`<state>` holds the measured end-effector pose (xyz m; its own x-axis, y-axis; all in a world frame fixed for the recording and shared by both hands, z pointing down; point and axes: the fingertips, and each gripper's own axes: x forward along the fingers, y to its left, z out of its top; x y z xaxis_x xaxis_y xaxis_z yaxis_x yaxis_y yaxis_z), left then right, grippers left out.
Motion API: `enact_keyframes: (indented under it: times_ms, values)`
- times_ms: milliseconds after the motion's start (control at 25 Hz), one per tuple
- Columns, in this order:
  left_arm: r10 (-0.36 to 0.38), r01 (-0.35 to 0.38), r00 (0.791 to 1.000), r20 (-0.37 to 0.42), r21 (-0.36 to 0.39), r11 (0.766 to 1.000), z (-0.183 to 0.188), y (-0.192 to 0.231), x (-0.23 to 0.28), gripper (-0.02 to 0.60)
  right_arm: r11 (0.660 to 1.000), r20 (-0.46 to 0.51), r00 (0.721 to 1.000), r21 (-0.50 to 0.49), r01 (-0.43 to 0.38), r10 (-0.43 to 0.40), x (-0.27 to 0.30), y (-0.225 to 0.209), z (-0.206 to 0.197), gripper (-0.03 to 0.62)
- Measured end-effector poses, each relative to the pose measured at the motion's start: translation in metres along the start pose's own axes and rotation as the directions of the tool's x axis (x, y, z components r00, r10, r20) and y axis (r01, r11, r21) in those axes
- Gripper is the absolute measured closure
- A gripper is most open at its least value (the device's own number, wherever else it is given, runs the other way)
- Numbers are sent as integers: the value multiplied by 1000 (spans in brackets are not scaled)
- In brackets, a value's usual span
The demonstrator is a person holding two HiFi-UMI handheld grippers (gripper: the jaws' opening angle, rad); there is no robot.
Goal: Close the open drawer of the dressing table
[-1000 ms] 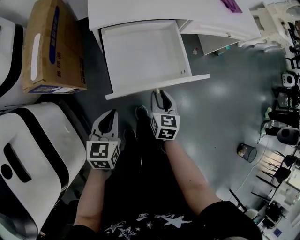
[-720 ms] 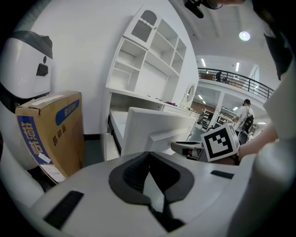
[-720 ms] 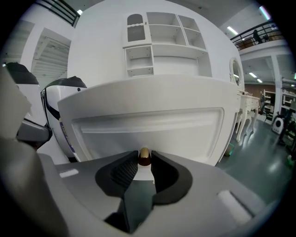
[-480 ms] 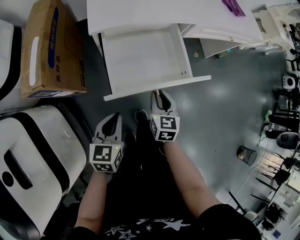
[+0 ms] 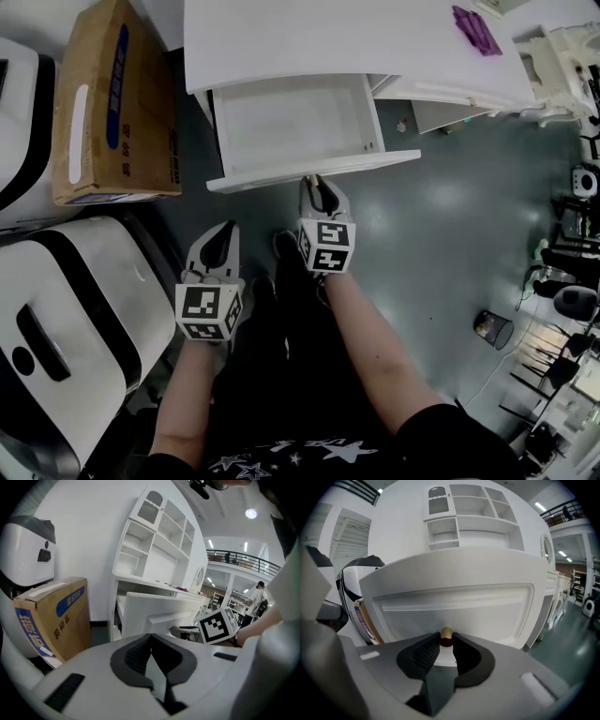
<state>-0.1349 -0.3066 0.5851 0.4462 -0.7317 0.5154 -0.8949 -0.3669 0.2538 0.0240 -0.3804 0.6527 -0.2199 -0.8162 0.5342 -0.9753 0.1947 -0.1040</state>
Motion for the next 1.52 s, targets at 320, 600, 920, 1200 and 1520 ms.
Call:
enact_keyframes:
  times_ms: [320, 600, 920, 1200, 1520]
  values:
    - [54, -54, 998, 10, -25, 998, 23, 16, 25, 572, 1000, -24, 999, -16, -26, 26, 32, 0, 19, 507]
    - [72, -72, 997, 13, -35, 997, 41, 25, 50, 572, 999, -17, 999, -20, -37, 37, 59, -1, 37, 507]
    - [88, -86, 996, 26, -48, 995, 56, 39, 68, 572, 998, -4, 999, -24, -50, 50, 85, -3, 54, 507]
    - [95, -93, 995, 40, -52, 994, 65, 46, 75, 572, 998, -6, 998, -37, -60, 60, 106, -5, 68, 505]
    - [113, -111, 993, 28, -68, 992, 58, 50, 72, 572, 996, -4, 998, -70, -62, 62, 127, -6, 81, 503]
